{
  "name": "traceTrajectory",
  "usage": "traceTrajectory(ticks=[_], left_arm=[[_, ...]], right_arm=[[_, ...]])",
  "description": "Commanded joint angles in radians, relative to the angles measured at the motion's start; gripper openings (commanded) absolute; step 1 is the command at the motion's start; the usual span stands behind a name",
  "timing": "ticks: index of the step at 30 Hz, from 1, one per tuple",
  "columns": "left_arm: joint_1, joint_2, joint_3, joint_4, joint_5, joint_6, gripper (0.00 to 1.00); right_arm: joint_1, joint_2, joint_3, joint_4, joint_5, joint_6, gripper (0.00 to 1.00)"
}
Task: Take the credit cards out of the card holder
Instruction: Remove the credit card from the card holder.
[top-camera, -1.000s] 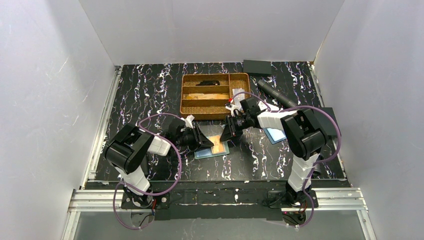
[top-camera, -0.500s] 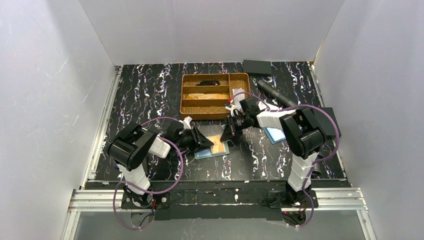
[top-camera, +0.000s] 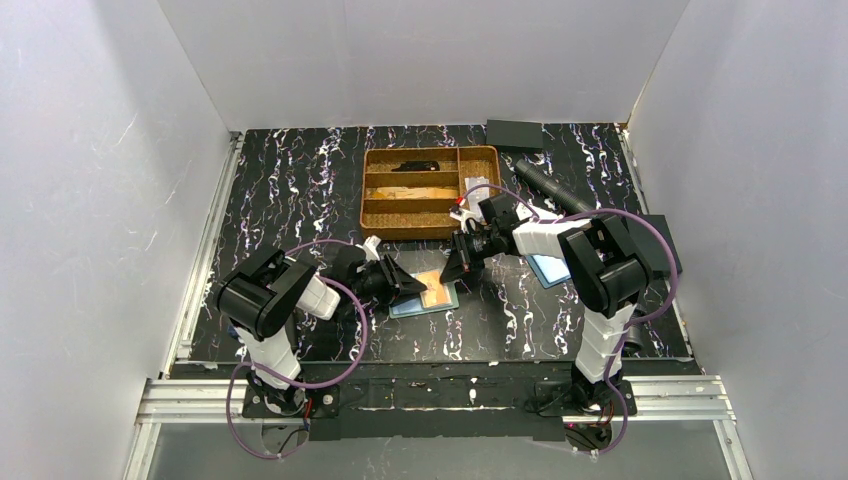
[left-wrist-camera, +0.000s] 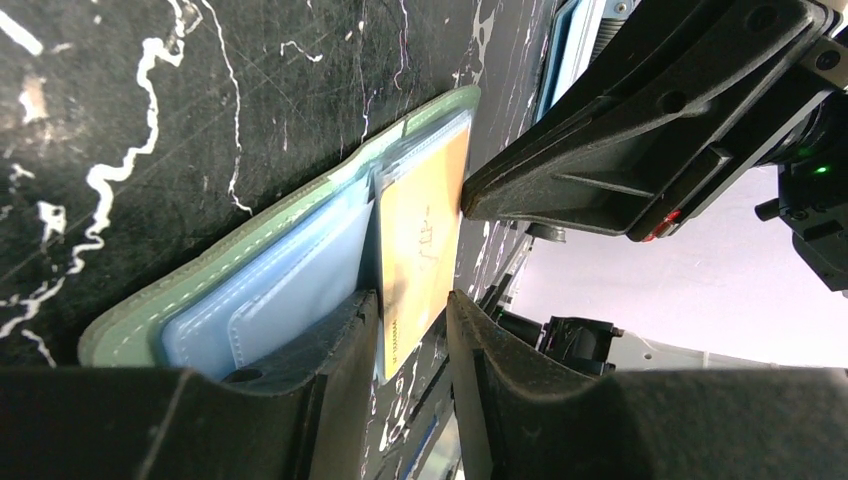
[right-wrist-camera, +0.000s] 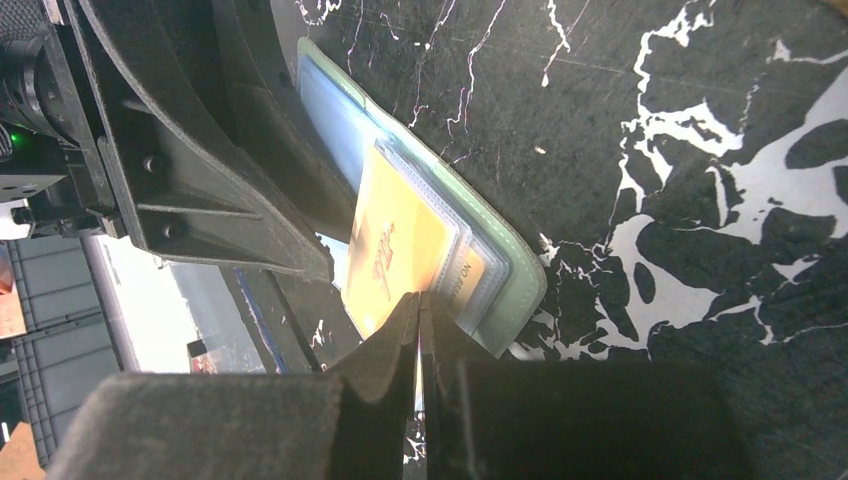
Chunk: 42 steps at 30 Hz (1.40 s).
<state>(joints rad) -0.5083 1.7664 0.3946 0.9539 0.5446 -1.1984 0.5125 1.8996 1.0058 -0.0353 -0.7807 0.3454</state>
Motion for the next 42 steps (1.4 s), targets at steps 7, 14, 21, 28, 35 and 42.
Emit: traceTrajectory(ticks=[7,14,21,28,35,42], left_arm=[[-0.009,-0.002,-0.030,-0.060,-0.064,0.008,0.26],[-0.009,0.000,-0.026,-0.060,-0.068,0.007,0.15],[-0.005,-0.015,-0.035,-0.060,-0.059,0.034,0.00],[0.019,-0.059,-0.067,-0.057,-0.023,0.076,0.00],[0.043,-0.082,-0.107,-0.057,0.005,0.091,0.00],[0.053,-0.084,-0.114,-0.057,0.025,0.104,0.00]], right_arm=[[0.063,0.033,0.005,0.040,-0.054,0.037,0.11],[0.080,0.039,0.009,0.062,-0.080,0.046,0.11],[0.080,0.032,0.020,0.015,-0.040,0.003,0.20],[0.078,0.032,0.037,-0.088,0.096,-0.060,0.26],[0.078,0.041,0.052,-0.145,0.192,-0.093,0.27],[0.078,0.051,0.063,-0.172,0.231,-0.113,0.27]])
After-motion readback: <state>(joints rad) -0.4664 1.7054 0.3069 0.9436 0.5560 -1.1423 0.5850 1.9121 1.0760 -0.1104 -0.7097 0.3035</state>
